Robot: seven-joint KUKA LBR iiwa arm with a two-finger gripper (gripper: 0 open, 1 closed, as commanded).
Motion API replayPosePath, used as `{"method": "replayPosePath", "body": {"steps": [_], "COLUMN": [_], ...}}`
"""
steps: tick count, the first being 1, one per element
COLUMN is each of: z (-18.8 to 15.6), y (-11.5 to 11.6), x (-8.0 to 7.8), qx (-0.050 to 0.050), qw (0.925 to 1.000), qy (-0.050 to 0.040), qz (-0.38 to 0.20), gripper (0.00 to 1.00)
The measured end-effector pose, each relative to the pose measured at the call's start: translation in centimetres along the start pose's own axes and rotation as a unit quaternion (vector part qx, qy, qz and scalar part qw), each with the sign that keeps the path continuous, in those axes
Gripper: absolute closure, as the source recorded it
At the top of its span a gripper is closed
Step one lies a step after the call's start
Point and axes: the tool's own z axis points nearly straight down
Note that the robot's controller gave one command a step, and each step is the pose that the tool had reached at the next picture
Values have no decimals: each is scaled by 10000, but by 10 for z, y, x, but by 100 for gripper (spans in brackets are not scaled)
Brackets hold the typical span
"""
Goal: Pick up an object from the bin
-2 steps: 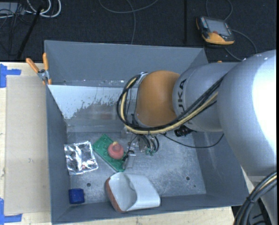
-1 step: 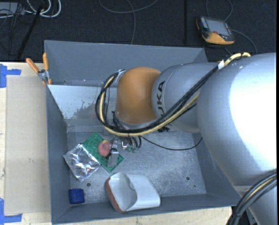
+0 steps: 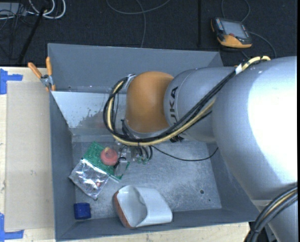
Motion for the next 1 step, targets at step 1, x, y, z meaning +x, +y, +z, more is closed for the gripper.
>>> {"method": "replayPosePath", "body": {"steps": [1], "z": [-168], "y": [-14], "x": [2], "qx": [-6], "qw": [10000], "qy": [-79], "qz": [-33], "gripper": [100]}}
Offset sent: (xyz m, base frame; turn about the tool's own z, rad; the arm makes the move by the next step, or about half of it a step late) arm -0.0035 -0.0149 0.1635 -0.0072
